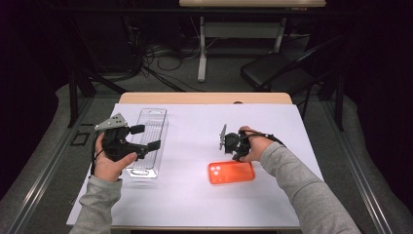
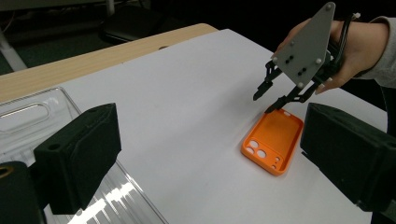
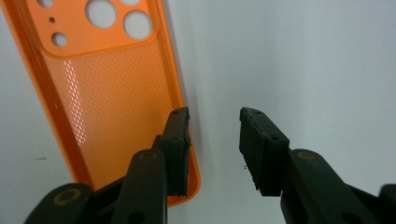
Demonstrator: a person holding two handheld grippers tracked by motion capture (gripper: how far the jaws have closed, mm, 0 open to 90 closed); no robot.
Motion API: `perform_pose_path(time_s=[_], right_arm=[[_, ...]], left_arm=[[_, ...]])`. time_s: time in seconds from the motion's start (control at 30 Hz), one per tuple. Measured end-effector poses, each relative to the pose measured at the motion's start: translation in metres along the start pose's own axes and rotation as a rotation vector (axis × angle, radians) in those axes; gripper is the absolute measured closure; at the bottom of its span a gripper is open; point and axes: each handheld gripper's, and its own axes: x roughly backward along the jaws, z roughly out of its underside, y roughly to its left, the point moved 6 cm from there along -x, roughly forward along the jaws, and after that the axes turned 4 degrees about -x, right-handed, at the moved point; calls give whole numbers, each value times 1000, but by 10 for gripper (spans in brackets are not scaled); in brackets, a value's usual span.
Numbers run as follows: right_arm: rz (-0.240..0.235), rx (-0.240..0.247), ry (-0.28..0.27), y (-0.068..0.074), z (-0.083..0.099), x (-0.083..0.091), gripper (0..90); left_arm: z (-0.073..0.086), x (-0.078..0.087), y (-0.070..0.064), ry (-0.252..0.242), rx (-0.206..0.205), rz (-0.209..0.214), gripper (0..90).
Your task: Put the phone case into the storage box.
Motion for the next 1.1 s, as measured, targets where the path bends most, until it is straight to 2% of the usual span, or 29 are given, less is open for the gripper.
perform_pose_path(time_s=[0.1,0.4,1.1], right_arm=[[4,34,19,2,1,-4,666],[-17,82,43,5,1,-13,725],[-47,109,77,11,-1,-24,827]], left_arm=[[1,-1,1,2,0,-1,54],[1,-1,0,4,3,-1,54],[2,-1,2,2,5,-3,54]])
